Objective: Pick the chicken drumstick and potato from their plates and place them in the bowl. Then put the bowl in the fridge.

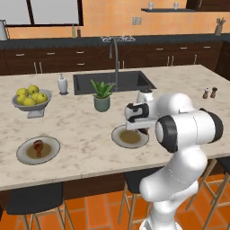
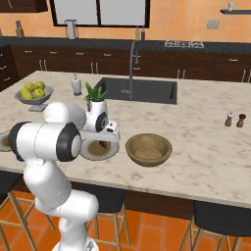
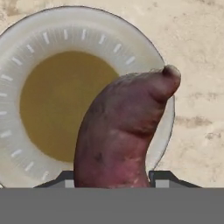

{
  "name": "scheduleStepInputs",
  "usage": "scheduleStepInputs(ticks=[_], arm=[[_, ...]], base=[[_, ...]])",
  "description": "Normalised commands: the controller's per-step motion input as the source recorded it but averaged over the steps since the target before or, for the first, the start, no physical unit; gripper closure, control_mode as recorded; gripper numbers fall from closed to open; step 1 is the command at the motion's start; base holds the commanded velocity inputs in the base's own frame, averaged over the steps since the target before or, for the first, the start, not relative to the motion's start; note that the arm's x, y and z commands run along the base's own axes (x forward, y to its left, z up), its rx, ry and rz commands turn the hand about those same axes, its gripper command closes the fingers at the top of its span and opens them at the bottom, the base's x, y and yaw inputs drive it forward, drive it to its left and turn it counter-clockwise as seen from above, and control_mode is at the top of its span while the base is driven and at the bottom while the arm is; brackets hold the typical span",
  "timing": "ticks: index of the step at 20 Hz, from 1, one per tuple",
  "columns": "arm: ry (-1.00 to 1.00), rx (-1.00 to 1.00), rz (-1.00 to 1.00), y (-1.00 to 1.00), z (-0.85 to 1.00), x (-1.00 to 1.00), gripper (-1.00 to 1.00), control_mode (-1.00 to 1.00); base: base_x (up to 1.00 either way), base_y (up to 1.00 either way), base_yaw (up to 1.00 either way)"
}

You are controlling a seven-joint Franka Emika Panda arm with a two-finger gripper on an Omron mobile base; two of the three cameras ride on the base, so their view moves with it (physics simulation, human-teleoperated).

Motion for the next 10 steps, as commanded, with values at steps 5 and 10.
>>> scheduleStepInputs(ticks=[5, 10], arm=[[0.00, 0.02, -0.28, -0.49, 1.00, -0.14, 1.00, -1.00], [0.01, 0.00, -0.38, -0.89, 0.53, -0.18, 1.00, -1.00]], base=[[0.00, 0.00, 0.00], [0.00, 0.00, 0.00]])
